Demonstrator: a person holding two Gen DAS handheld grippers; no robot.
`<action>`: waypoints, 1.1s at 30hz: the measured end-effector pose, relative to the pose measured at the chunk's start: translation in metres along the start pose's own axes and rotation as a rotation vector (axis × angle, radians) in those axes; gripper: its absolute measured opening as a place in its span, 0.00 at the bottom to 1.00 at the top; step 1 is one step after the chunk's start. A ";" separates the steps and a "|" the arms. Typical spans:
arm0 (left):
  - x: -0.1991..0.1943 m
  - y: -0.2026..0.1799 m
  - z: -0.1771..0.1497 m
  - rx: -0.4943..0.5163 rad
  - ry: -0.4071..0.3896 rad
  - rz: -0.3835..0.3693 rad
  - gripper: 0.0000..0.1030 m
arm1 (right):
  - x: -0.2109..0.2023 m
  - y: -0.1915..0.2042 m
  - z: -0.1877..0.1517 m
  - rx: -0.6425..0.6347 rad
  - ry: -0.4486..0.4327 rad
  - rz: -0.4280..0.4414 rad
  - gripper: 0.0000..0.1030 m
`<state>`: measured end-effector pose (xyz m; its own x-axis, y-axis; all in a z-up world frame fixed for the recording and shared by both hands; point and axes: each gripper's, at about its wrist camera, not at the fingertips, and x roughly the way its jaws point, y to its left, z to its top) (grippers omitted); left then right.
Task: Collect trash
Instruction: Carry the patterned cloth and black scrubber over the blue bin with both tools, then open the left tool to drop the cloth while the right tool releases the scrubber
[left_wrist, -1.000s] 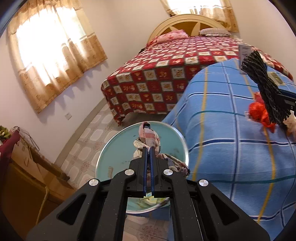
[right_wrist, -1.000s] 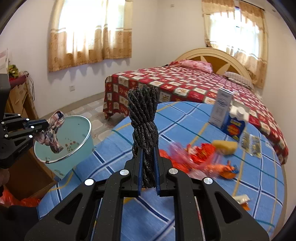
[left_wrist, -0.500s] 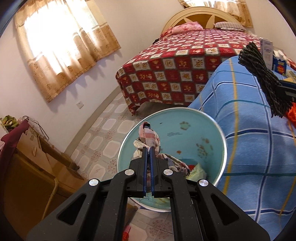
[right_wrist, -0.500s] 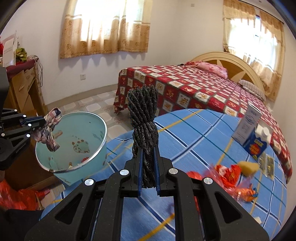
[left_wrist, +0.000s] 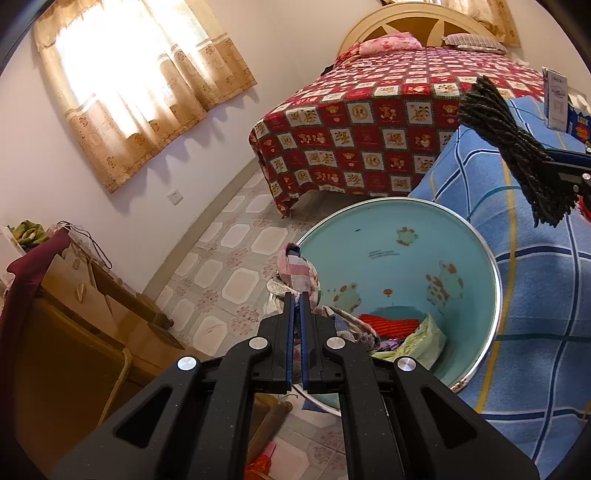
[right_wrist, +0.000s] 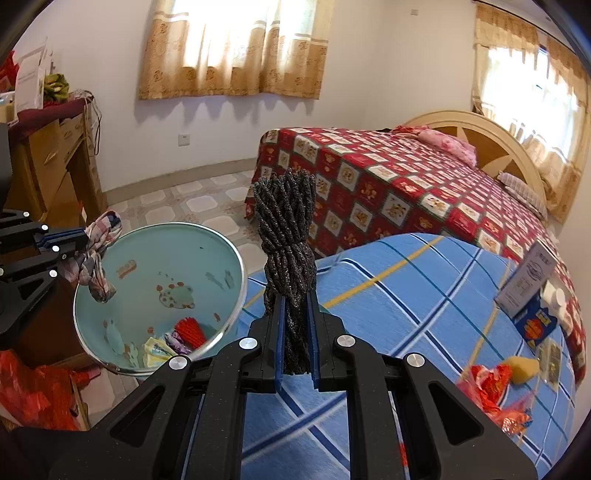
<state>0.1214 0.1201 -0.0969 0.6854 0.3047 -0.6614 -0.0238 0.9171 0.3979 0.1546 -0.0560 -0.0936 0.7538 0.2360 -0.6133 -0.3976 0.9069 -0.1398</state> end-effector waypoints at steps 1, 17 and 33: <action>0.000 0.001 0.000 0.001 -0.001 0.004 0.02 | 0.002 0.003 0.001 -0.007 0.002 0.002 0.11; 0.005 0.006 0.000 -0.001 0.006 0.012 0.02 | 0.019 0.027 0.013 -0.060 0.010 0.029 0.11; 0.005 0.006 0.000 -0.003 0.006 0.010 0.02 | 0.021 0.033 0.015 -0.068 0.010 0.035 0.11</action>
<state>0.1241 0.1274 -0.0977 0.6807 0.3157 -0.6611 -0.0333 0.9148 0.4025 0.1649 -0.0157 -0.0993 0.7334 0.2631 -0.6268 -0.4583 0.8724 -0.1701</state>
